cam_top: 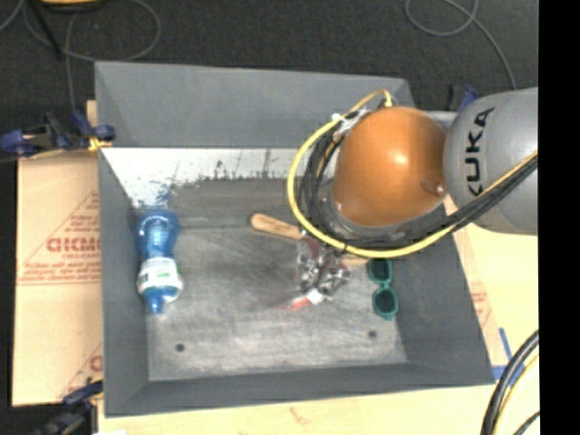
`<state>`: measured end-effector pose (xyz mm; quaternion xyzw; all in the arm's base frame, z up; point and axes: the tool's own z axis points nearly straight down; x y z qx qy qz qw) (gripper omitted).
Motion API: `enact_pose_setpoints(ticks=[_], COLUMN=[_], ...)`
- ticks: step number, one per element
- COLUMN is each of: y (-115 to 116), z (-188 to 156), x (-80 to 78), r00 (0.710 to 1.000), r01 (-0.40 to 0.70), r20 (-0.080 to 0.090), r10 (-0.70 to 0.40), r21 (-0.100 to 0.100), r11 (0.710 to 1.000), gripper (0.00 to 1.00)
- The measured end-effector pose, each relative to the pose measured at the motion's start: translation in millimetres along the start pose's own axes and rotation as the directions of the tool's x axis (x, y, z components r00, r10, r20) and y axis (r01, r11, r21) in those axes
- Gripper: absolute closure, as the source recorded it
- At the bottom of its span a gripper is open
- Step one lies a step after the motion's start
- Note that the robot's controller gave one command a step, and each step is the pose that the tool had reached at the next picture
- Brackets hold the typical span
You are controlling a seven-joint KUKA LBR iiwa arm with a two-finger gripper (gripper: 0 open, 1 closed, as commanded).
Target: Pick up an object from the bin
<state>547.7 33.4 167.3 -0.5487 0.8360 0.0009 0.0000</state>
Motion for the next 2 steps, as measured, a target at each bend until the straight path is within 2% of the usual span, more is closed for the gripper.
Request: enact_pose_setpoints(ticks=[1,2], y=[22.7,18.1], z=[-60.4,-41.1], x=[5.8,9.8], r00=[0.965,0.997], r01=[0.262,0.070], r20=[0.000,0.006], r10=[-0.262,-0.070], r21=[-0.001,0.015], r11=[0.965,0.997], gripper=[1.00,1.00])
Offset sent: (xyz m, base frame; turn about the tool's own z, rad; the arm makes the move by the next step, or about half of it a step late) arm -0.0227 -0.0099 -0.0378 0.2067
